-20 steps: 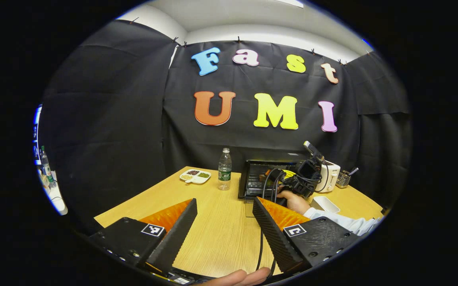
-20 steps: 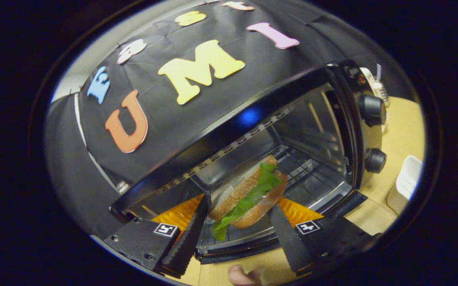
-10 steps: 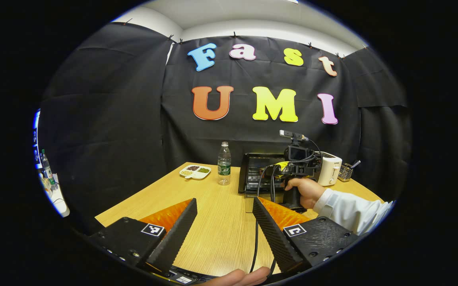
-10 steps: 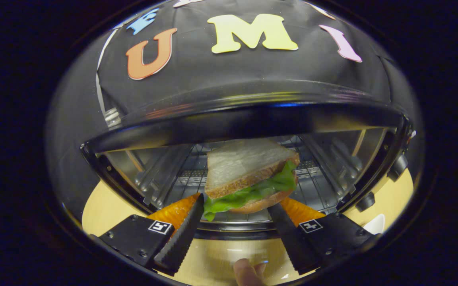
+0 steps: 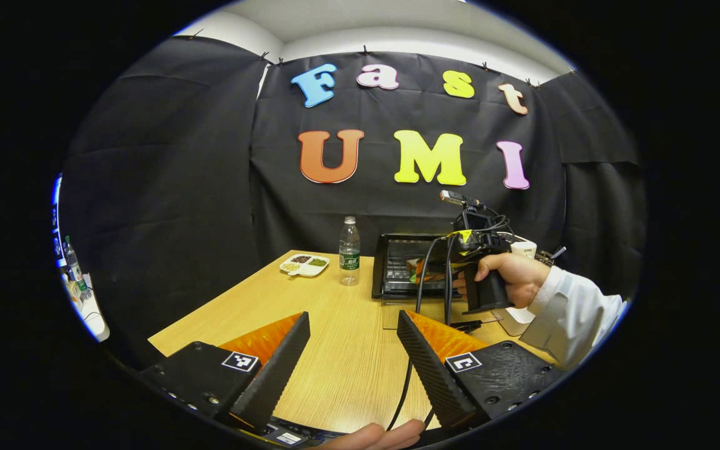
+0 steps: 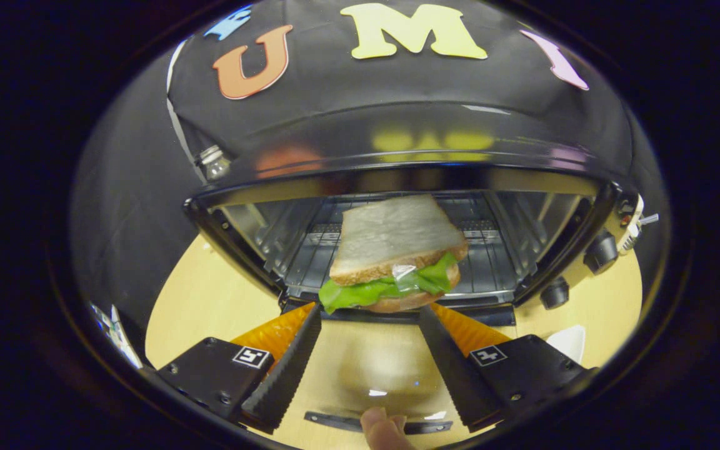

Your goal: Open the electric oven with the left hand, put the food in, and close the electric oven.

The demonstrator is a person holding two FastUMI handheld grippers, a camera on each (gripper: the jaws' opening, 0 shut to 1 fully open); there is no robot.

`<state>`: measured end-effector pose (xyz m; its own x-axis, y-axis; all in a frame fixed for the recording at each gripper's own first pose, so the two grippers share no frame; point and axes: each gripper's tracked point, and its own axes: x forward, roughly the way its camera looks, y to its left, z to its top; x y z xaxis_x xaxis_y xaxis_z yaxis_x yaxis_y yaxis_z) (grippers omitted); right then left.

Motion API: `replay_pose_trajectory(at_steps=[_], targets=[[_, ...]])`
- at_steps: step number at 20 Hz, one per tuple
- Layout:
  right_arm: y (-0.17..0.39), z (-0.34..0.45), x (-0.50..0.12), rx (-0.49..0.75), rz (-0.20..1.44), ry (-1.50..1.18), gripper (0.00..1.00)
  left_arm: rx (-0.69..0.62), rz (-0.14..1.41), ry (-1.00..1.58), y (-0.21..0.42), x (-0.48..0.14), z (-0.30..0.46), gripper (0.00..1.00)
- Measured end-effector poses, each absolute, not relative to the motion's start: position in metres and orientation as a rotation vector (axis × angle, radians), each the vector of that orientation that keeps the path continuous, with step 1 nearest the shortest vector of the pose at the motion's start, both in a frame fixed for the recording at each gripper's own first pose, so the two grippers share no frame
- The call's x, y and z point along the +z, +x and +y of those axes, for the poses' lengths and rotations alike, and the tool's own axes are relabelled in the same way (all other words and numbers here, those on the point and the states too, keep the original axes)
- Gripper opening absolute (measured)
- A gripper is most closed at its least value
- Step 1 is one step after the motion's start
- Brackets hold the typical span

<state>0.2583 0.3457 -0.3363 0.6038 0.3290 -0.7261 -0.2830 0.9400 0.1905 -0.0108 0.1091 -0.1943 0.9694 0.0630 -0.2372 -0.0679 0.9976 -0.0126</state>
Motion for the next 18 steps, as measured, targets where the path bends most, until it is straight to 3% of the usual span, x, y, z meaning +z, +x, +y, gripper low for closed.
replay_pose_trajectory(at_steps=[1,2,3,4,12,13,15,16,17,18], targets=[[0.254,0.342,-0.324,0.364,0.82,0.056,0.91,0.064,0.244,-0.021,-0.008,-0.196,0.107,0.93],[0.25,0.337,-0.309,0.375,0.779,0.053,1.0,0.065,0.248,-0.024,-0.007,-0.197,0.107,0.93],[0.244,0.331,-0.295,0.383,0.749,0.047,0.9,0.065,0.252,-0.026,-0.005,-0.198,0.106,0.93],[0.235,0.325,-0.282,0.394,0.722,0.041,1.0,0.062,0.253,-0.026,-0.003,-0.198,0.104,0.93],[0.154,0.251,-0.156,0.409,0.366,0.026,1.0,0.021,0.314,-0.043,0.038,-0.217,0.079,0.93],[0.146,0.238,-0.141,0.394,0.323,0.029,0.9,0.007,0.334,-0.049,0.044,-0.223,0.07,0.93],[0.132,0.214,-0.122,0.375,0.258,0.037,0.9,-0.017,0.387,-0.065,0.054,-0.239,0.055,0.93],[0.126,0.201,-0.115,0.358,0.235,0.041,1.0,-0.029,0.407,-0.068,0.059,-0.247,0.047,0.93],[0.122,0.187,-0.109,0.339,0.218,0.04,0.9,-0.039,0.429,-0.065,0.064,-0.254,0.038,0.93],[0.117,0.174,-0.103,0.32,0.203,0.039,0.9,-0.045,0.448,-0.061,0.067,-0.262,0.032,0.93]])
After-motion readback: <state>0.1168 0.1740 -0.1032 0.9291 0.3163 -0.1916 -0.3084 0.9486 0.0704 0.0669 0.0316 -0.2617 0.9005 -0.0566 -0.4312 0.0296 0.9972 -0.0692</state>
